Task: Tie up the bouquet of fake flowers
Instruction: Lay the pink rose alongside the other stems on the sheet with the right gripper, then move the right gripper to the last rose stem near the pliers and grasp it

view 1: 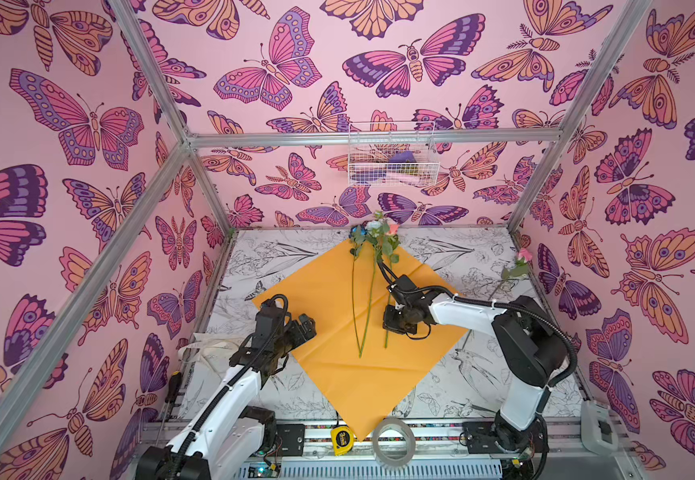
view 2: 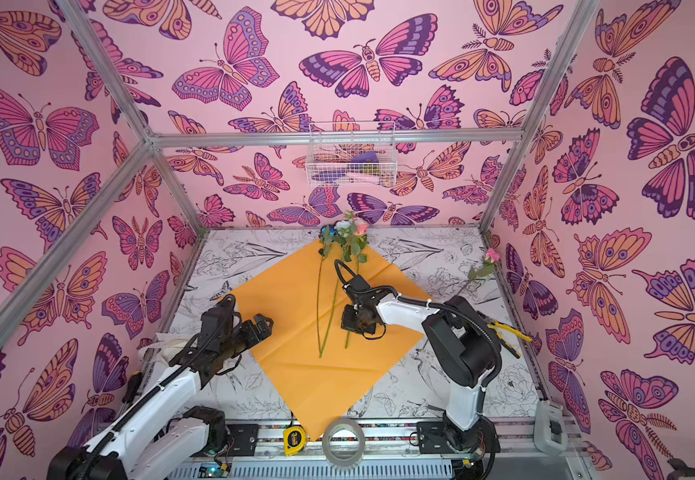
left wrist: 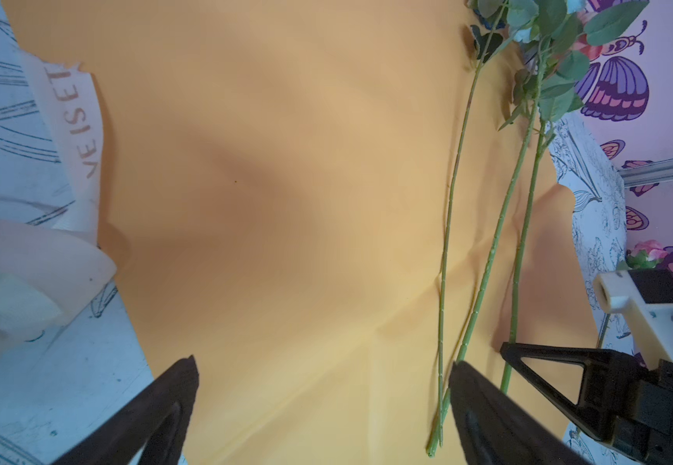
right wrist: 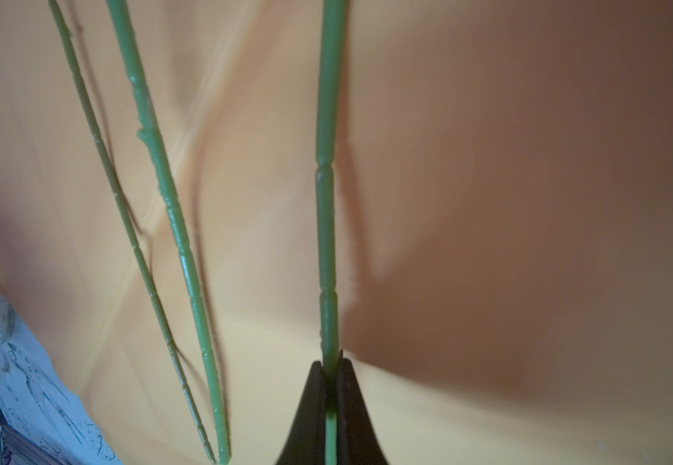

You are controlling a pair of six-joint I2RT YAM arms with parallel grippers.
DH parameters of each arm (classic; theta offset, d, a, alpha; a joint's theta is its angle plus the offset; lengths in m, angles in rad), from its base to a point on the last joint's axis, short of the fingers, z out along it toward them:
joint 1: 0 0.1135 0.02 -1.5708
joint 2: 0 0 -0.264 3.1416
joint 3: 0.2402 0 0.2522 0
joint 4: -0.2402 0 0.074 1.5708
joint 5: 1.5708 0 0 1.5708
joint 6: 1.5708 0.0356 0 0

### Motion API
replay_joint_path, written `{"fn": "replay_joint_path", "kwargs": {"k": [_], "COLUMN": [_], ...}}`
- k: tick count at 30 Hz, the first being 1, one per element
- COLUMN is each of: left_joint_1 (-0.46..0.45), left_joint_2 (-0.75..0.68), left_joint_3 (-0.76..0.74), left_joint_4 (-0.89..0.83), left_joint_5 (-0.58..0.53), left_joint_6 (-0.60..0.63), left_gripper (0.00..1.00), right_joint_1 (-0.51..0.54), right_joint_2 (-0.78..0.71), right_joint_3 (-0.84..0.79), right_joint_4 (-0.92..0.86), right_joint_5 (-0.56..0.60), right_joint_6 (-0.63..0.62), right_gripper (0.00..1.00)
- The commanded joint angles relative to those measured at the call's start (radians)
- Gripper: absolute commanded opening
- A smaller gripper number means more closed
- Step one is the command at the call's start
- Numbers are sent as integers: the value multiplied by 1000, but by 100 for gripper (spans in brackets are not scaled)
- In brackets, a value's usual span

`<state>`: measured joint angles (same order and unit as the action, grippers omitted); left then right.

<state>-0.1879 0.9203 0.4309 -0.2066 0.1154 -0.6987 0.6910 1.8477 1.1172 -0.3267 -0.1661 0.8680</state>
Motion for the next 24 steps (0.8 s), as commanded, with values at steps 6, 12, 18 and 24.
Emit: {"fn": "replay_joint_path", "kwargs": {"k": [6, 12, 18, 24], "left_joint_1": [9, 8, 9, 11], "left_joint_2": [0, -4, -12, -15], "left_joint_3": [-13, -12, -14, -12], "left_joint_4": [-3, -3, -4, -2], "left_joint_5": [6, 7, 6, 3], "left_joint_6": [8, 8, 7, 9], "left_gripper": [99, 99, 99, 99], "right_joint_1": [39, 40, 27, -83], "right_joint_2": [41, -19, -162, -354], "right_joint_3": [66, 64, 40, -10], "right_joint_4": [1, -71, -217, -378], "right_joint_5": [-27, 32, 147, 312], "right_joint_6": [10, -29, -80, -120], "right_gripper": [22, 33, 40, 41]}}
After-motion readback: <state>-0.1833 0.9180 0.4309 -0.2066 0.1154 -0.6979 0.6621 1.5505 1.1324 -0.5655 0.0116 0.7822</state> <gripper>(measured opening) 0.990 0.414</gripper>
